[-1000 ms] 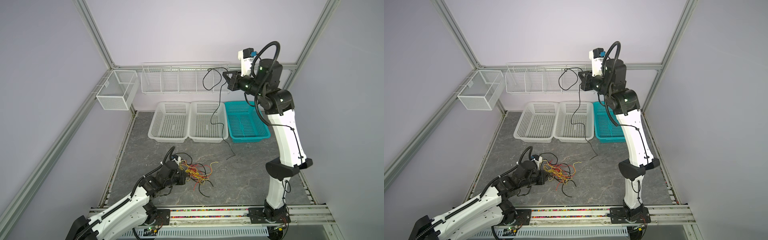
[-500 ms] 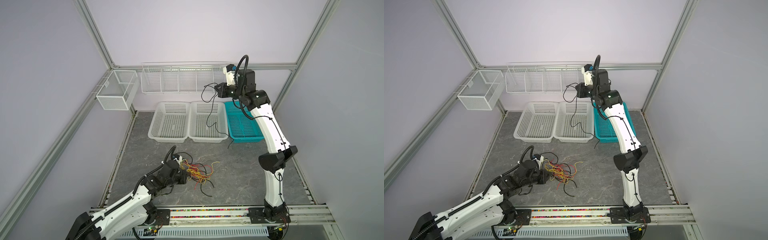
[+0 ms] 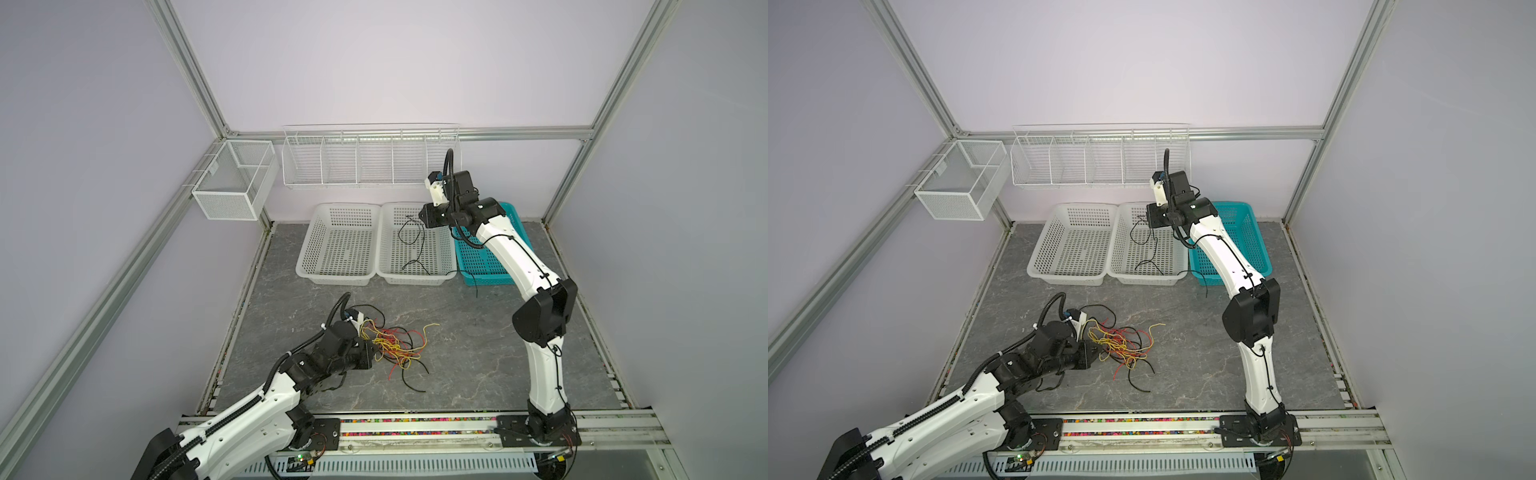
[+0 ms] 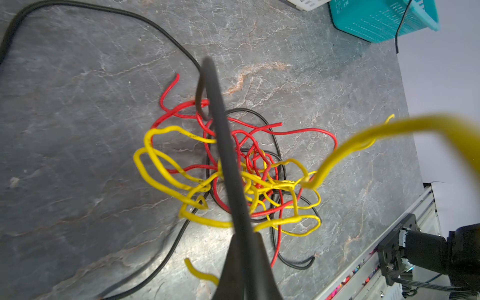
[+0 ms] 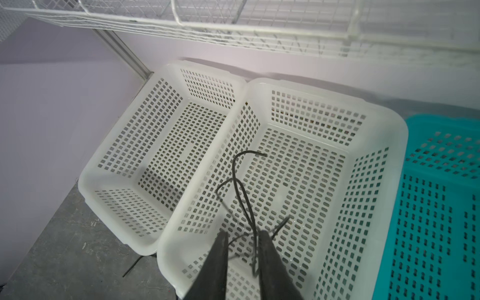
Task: Untangle the cables
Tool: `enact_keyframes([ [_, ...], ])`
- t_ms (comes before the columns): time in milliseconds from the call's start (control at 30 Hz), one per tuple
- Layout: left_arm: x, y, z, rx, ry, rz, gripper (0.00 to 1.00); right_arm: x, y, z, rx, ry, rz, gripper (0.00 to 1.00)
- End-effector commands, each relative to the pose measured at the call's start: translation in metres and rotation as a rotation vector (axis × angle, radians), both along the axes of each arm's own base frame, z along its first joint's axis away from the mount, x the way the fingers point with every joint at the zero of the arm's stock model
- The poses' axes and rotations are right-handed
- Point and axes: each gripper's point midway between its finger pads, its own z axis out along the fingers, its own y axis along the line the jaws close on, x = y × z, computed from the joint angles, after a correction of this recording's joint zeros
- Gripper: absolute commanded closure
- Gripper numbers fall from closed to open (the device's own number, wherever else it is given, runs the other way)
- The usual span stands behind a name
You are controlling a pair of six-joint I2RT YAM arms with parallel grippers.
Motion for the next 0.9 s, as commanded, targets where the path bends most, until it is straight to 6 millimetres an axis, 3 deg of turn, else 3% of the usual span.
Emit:
enact_keyframes([
  [0, -0.006, 0.007, -0.007, 0.018, 0.015, 0.0, 1.0, -0.013, -0.013, 0.015, -0.037, -0.004, -0.005, 0.52],
  [67, -0.006, 0.007, -0.007, 0.012, 0.014, 0.002, 1.0, -0.027, -0.016, 0.026, -0.033, -0.004, 0.01, 0.43],
  [167, -0.007, 0.006, -0.007, 0.004, 0.016, 0.005, 1.0, -0.05, -0.027, 0.032, -0.042, -0.009, 0.013, 0.39],
  [300, -0.006, 0.002, -0.006, -0.021, 0.019, 0.0, 1.0, -0.088, -0.042, 0.021, -0.04, 0.005, 0.019, 0.36],
  [467, -0.005, -0.003, 0.0, -0.037, 0.018, -0.012, 1.0, -0.14, -0.076, -0.026, -0.086, 0.045, -0.022, 0.35],
  [633, -0.004, -0.004, 0.004, -0.04, 0.013, -0.018, 1.0, -0.175, -0.105, -0.075, -0.147, 0.106, -0.065, 0.35],
  [733, -0.004, -0.005, 0.005, -0.046, 0.014, -0.015, 1.0, -0.185, -0.11, -0.099, -0.156, 0.142, -0.071, 0.35],
  [867, -0.004, -0.006, 0.006, -0.057, 0.013, -0.017, 1.0, -0.182, -0.121, -0.123, -0.187, 0.176, -0.107, 0.36],
])
